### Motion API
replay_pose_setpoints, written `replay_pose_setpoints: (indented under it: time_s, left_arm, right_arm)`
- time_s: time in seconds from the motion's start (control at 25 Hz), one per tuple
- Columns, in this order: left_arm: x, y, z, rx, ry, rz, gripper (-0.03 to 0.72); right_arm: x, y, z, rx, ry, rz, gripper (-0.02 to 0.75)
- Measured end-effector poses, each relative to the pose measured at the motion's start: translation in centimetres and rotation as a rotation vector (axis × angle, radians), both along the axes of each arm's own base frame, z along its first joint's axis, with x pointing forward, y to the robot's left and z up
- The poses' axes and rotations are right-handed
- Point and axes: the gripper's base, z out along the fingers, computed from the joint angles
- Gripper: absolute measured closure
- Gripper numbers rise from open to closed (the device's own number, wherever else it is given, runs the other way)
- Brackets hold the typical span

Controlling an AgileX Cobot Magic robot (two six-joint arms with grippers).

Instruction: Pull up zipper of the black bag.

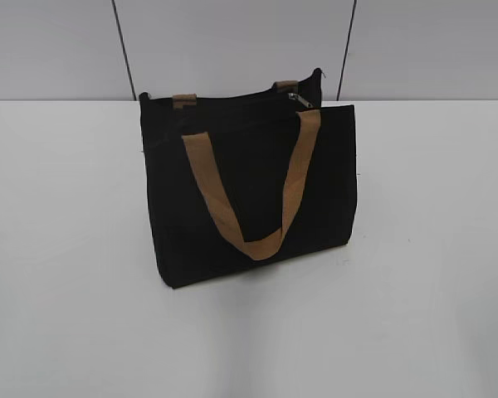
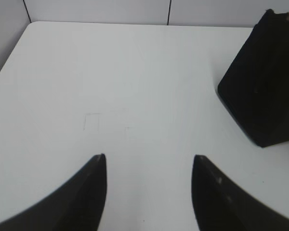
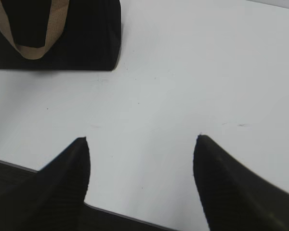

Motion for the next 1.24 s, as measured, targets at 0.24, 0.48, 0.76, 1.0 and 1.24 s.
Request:
replay_pose_setpoints:
  time_s: [0.24,0.48,0.76,1.0,1.24]
  left_arm:
    - [0.0,0.0,0.0,0.0,0.0,0.0,0.263]
    - [0.01,-0.01,-0.03,-0.001,0.001,-0.001,0.273]
    - [-0.03,-0.4,-0.03,-0.041,0.006,-0.029,0.302]
    - [-0.05,-0.49,-0.03,-0.05,0.007,-0.036,0.327]
    - [-0.05,-0.49,-0.03,-0.05,0.007,-0.036,0.343]
  right_arm:
    - [0.0,0.0,0.0,0.0,0.0,0.0,0.217]
    - [0.0,0.0,0.0,0.0,0.0,0.0,0.217]
    - [0.0,0.0,0.0,0.0,0.0,0.0,0.217]
    - [0.0,0.0,0.0,0.0,0.0,0.0,0.217]
    - [0.0,0.0,0.0,0.0,0.0,0.0,0.217]
